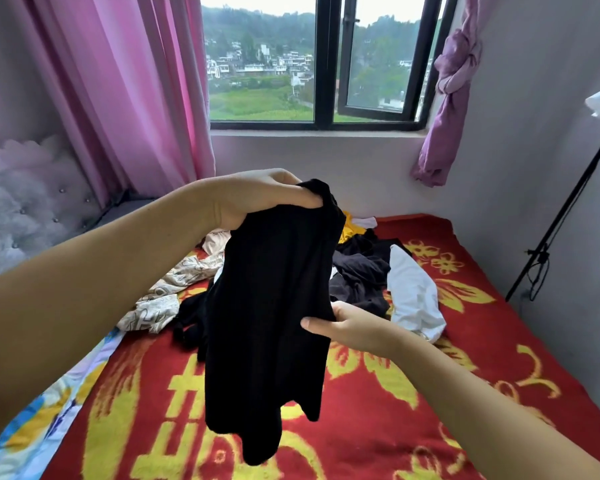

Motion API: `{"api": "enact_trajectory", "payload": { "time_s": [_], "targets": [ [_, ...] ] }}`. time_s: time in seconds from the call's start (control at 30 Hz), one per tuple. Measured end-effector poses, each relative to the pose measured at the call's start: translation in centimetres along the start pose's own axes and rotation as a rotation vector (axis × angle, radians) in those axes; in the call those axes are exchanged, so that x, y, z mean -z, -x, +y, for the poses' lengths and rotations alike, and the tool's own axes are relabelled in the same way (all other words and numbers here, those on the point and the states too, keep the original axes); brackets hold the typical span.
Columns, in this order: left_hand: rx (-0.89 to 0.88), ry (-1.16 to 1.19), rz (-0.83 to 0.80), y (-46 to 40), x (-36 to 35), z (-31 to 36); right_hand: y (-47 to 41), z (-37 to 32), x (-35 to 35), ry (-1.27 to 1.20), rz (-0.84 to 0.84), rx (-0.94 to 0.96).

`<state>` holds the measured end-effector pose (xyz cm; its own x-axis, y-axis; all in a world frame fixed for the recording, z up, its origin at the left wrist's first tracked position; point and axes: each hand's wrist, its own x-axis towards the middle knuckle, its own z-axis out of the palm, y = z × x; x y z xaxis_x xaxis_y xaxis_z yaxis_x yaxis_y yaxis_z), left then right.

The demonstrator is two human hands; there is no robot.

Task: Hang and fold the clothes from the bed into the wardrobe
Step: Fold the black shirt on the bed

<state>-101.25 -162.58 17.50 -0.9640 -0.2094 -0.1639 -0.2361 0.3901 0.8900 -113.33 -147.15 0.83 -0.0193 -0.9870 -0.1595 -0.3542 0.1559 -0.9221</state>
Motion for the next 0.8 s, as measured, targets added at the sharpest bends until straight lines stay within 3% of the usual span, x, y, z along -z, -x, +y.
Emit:
{"api": "enact_trajectory", "payload": {
  "time_s": [0.13, 0.27, 0.37, 0.47, 0.57, 0.63, 0.73, 0.8],
  "targets": [
    [0.047, -0.007, -0.032, 1.5, 1.9, -0.2, -0.8, -0.1, 0.7, -0.015, 0.181, 0.116],
    [0.112, -0.018, 0.061, 3.2, 5.3, -1.7, 0.5, -0.4, 4.0, -0.172, 0.422, 0.277],
    [0.124, -0.024, 0.223, 2.9, 5.8, -2.9, 1.5, -0.6, 5.5, -0.242, 0.418, 0.273],
    [0.03, 0.058, 0.3, 1.6, 5.0, -3.1, 1.6, -0.4, 5.3, -0.186, 0.278, 0.144],
    [-0.052, 0.097, 0.141, 0.6, 3.8, -2.0, 1.1, 0.4, 4.0, 0.072, 0.084, -0.041],
    [-0.052, 0.03, -0.014, 0.3, 2.8, -1.1, 0.5, 1.4, 2.8, 0.127, 0.049, -0.084],
    [-0.01, -0.049, -0.115, -0.1, 2.8, -1.0, -0.3, 3.0, 3.1, 0.156, 0.122, -0.092],
    [0.019, -0.041, -0.075, 0.0, 4.0, -2.0, -0.1, 3.8, 4.9, 0.237, 0.276, -0.047]
  ]
}}
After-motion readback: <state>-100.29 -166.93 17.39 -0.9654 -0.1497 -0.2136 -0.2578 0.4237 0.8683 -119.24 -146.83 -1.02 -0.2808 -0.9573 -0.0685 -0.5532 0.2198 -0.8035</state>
